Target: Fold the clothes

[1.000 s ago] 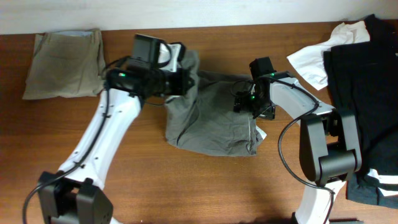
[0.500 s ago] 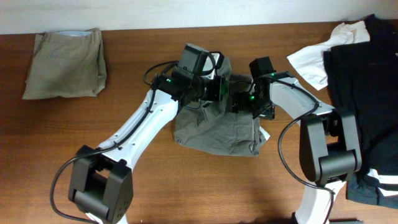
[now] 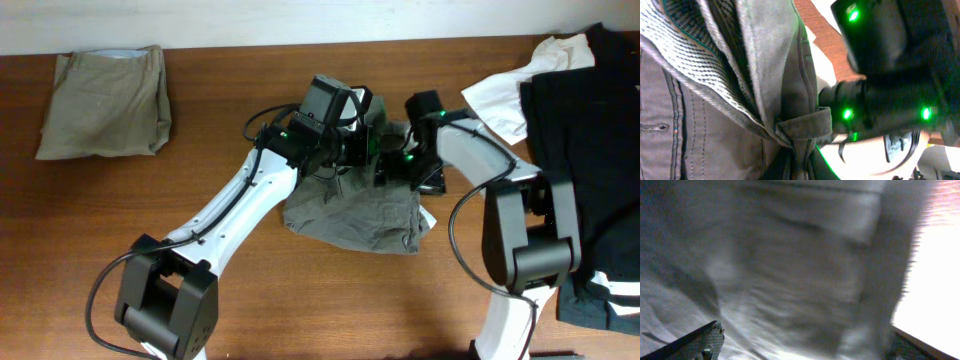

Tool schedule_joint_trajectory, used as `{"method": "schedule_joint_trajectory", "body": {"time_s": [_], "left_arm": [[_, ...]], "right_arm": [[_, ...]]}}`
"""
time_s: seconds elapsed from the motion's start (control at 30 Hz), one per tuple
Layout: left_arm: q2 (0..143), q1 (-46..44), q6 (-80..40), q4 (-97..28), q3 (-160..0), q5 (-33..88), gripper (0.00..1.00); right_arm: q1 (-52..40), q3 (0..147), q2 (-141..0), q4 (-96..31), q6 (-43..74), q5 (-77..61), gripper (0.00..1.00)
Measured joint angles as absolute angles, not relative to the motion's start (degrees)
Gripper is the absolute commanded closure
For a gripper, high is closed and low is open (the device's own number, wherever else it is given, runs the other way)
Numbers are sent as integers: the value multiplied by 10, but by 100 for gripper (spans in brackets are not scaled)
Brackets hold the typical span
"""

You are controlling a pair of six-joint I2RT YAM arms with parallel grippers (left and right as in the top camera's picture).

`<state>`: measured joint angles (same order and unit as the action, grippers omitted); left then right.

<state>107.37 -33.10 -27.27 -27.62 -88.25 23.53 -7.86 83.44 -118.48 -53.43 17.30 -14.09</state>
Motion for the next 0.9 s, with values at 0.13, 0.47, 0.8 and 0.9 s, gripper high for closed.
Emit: {"method": "schedule_joint_trajectory", "body": {"time_s": [0.13,0.47,0.8,0.9], "left_arm": [[1074,-331,-276,-276,-882,236,72],[1074,-343,-260,-285,-883,237,66],[1089,-313,-181,-477,-887,250,99],[1154,-334,-177,-413,-887,302,99]], "right_arm": [[21,976,-1203,-682,142,-133,1],[96,1047,-1202,-746,103,-174,34],[23,1047,-1203,-604,90,-331,78],[-11,1047,-1220,-565,110,-324,78]]}}
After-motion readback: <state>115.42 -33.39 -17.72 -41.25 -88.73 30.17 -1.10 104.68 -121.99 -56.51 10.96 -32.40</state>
